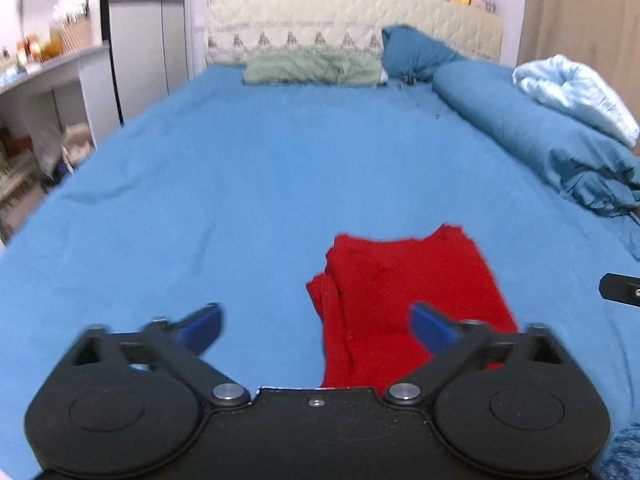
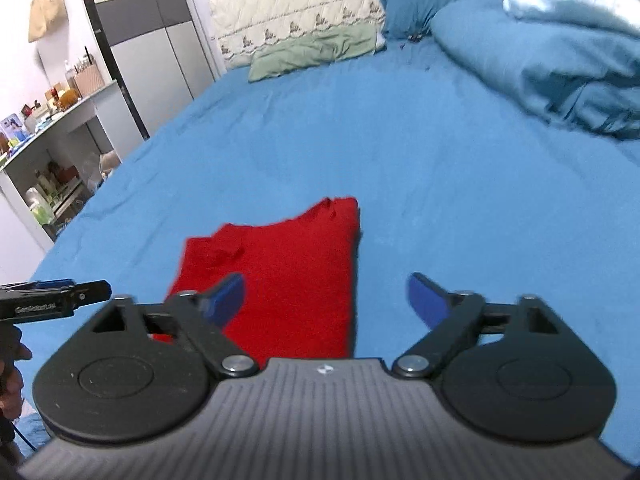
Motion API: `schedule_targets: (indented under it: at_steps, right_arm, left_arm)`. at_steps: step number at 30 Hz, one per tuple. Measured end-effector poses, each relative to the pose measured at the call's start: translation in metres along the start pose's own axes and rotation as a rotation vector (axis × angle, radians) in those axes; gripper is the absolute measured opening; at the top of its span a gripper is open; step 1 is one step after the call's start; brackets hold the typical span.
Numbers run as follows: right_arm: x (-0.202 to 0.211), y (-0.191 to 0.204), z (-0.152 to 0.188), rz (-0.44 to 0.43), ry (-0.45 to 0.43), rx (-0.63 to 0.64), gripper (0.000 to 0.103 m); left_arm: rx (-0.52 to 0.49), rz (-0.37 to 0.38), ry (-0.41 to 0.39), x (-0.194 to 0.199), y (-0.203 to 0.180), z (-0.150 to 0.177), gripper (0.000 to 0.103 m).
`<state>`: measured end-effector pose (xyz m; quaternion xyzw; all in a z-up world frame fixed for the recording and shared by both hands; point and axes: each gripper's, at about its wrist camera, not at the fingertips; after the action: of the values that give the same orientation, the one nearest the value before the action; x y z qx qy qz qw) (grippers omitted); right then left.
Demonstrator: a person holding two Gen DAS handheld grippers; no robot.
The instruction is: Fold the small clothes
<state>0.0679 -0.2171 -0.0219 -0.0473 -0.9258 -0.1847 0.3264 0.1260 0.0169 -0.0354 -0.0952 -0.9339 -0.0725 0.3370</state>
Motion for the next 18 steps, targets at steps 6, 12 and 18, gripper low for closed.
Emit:
schedule_targets:
  at_steps: [6,12,18]
  right_arm:
    - [0.072,0.030,0.006,0.091,-0.028,0.047,0.103]
    - [0.100,0.042,0.033,0.178,0.031,0.071,0.103]
    - [0.106,0.044,0.065,0.234,0.083,0.112,0.103]
  left_arm:
    - [-0.036,-0.031,-0.028,0.071,-0.020,0.007,0.103]
    - [-0.023,-0.060,0.026,0.094,-0.031,0.034,0.103]
    - [-0.077,-0.075,0.069,0.097,-0.042,0.060,0.103]
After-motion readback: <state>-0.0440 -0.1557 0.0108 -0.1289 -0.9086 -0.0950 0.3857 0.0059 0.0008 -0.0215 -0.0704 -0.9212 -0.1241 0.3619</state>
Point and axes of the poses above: each gripper's, at about its wrist camera, not at the fingertips, and x roughly against the way its jaws point, y to its left, z to its underside, and after that the axes turned 7 degrees about -x, right-handed
